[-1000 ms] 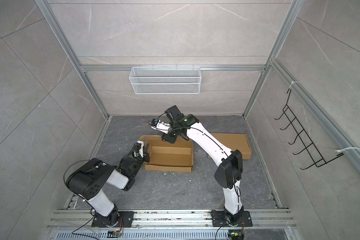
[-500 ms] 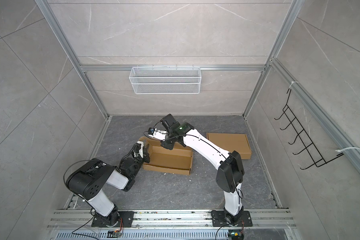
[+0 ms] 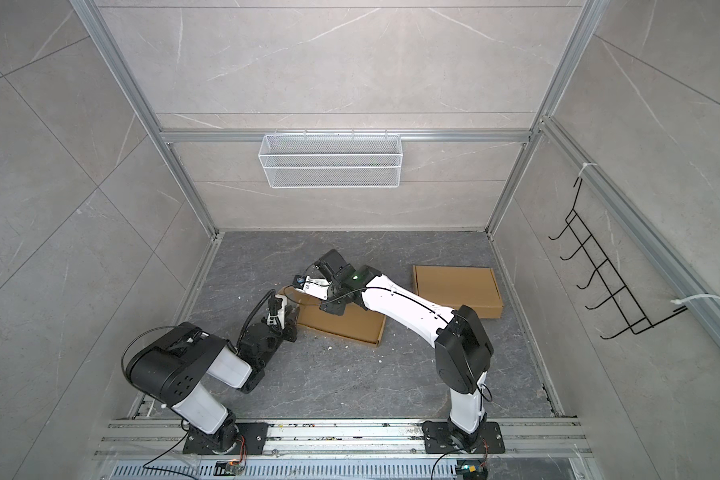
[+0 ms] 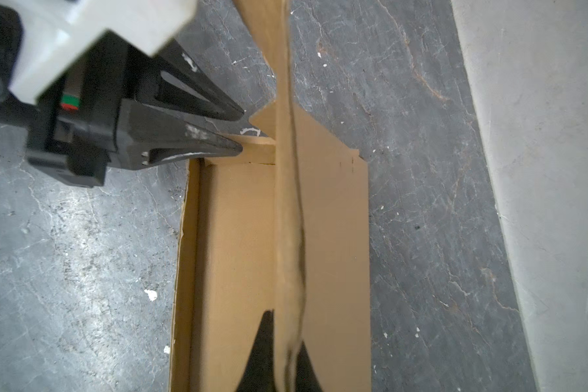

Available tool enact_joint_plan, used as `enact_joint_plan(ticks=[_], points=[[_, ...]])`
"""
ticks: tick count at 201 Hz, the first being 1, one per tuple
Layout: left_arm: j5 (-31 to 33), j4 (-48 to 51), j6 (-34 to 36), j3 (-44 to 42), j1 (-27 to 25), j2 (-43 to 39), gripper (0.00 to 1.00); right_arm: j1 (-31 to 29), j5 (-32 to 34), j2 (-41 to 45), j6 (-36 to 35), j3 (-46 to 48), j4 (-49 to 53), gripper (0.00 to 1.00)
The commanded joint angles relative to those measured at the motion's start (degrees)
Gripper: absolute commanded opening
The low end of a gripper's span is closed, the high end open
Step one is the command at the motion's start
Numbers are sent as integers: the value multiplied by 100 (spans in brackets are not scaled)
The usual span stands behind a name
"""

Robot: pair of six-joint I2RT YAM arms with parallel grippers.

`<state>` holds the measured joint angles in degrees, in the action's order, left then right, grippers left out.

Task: Fold the paper box

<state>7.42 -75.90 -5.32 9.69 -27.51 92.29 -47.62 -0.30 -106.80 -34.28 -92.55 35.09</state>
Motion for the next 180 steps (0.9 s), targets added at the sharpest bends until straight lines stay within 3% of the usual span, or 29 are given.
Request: enact_joint_plan(ticks=[1, 28, 86, 142, 180], points=[[58, 517, -276, -5, -31, -677, 35, -38, 246, 198, 71, 130, -168, 7], [36, 1823, -356, 55, -31, -1692, 35, -61, 272, 208, 108, 244, -246, 7], [658, 4547, -496, 321, -27, -3844, 35, -68, 266, 198, 176, 410, -320, 7], [886, 6437, -748, 1185, -26, -4426, 36, -74, 358, 285, 168, 654, -369, 7], [1380, 7480, -929, 1781, -19, -4505, 36, -88, 416, 324, 141, 799, -429, 7]])
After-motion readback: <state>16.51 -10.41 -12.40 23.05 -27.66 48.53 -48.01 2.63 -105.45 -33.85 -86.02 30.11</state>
